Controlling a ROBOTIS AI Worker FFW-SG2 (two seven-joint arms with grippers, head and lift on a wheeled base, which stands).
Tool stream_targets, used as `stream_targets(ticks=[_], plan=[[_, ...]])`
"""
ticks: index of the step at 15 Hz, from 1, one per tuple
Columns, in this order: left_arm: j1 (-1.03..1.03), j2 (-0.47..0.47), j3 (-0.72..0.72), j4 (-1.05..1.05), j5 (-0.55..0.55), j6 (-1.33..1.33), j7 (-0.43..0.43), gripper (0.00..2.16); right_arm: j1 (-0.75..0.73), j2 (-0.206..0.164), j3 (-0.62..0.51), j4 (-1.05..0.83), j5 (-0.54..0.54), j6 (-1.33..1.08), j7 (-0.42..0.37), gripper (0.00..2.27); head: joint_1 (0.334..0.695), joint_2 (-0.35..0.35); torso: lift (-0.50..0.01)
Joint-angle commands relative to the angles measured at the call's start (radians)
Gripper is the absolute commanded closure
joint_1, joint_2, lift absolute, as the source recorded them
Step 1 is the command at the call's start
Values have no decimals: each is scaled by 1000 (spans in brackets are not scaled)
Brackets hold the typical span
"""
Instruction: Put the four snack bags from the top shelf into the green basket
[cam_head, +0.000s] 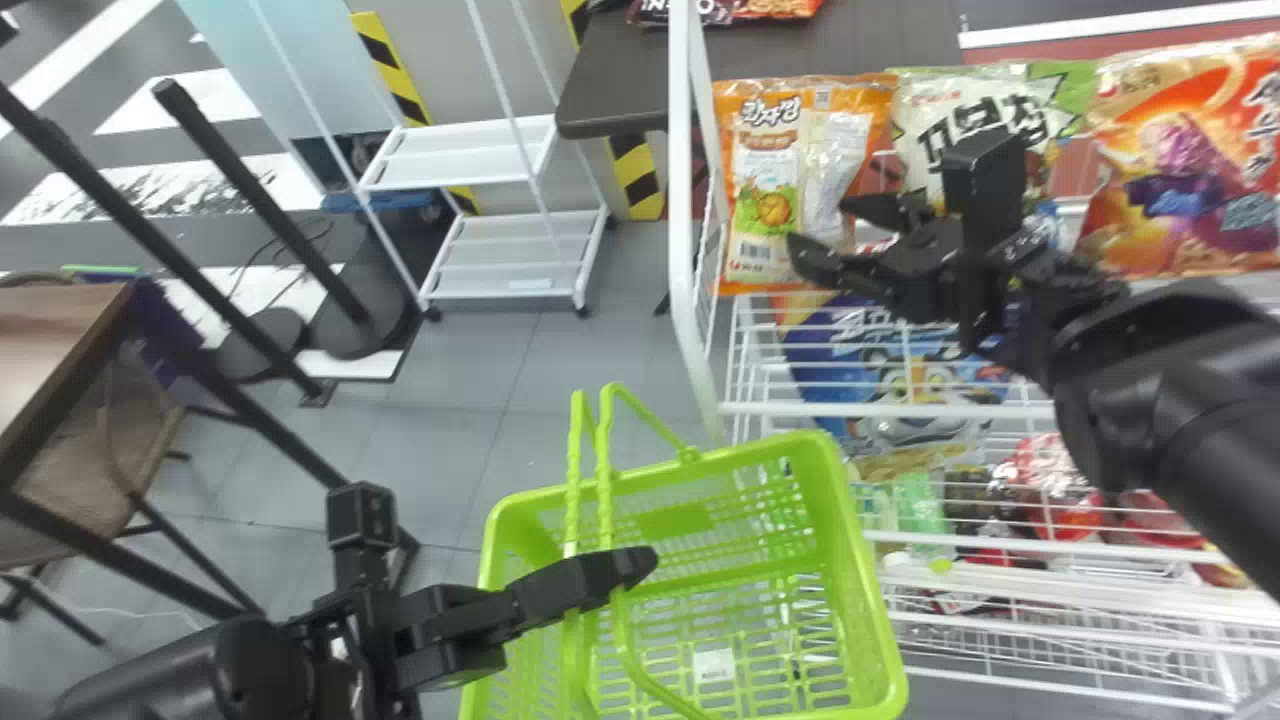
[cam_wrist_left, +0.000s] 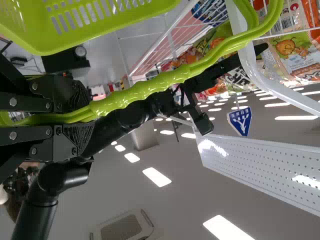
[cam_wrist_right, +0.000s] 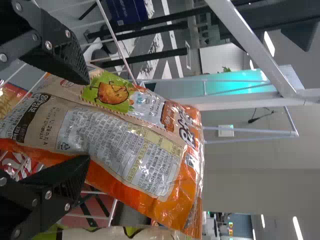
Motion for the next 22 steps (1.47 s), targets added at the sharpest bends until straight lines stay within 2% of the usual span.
stream_targets(ticks=[1, 2, 4, 7, 9, 12, 17, 21, 22], plan=[[-1, 1, 1, 6, 1, -1, -10, 2148, -24, 1, 14, 19, -3, 33, -4, 1737, 695, 328, 0], [-1, 1, 1, 6, 3, -4, -10, 2148, -24, 1, 12, 19, -3, 45, -13, 2081, 695, 329, 0], [-1, 2, 6, 7, 3, -4, -10, 2148, -26, 1, 11, 16, 2, 64, -15, 2250, 695, 325, 0], [-1, 2, 10, 9, 7, -4, -10, 2148, 10, 1, -2, -30, 6, 61, -39, 2246, 695, 324, 0], [-1, 4, 10, 9, 7, -4, -10, 2148, 71, 1, -49, -108, 69, 82, -48, 2246, 695, 326, 0], [-1, 5, 10, 9, 13, -4, -10, 2148, 204, 1, -140, -343, 146, 202, -53, 2246, 695, 334, 0], [-9, 10, 10, 9, 13, -14, -10, 2148, 451, 1, -256, -786, 144, 374, -53, 2246, 695, 335, 0], [-17, 11, 10, 16, 15, -14, -10, 2148, 669, 1, -359, -1162, 106, 723, -50, 2250, 695, 316, 0], [-20, 11, 10, 16, 15, -14, -10, 2148, 732, -11, -374, -1248, 100, 776, -47, 2250, 695, 313, 0]])
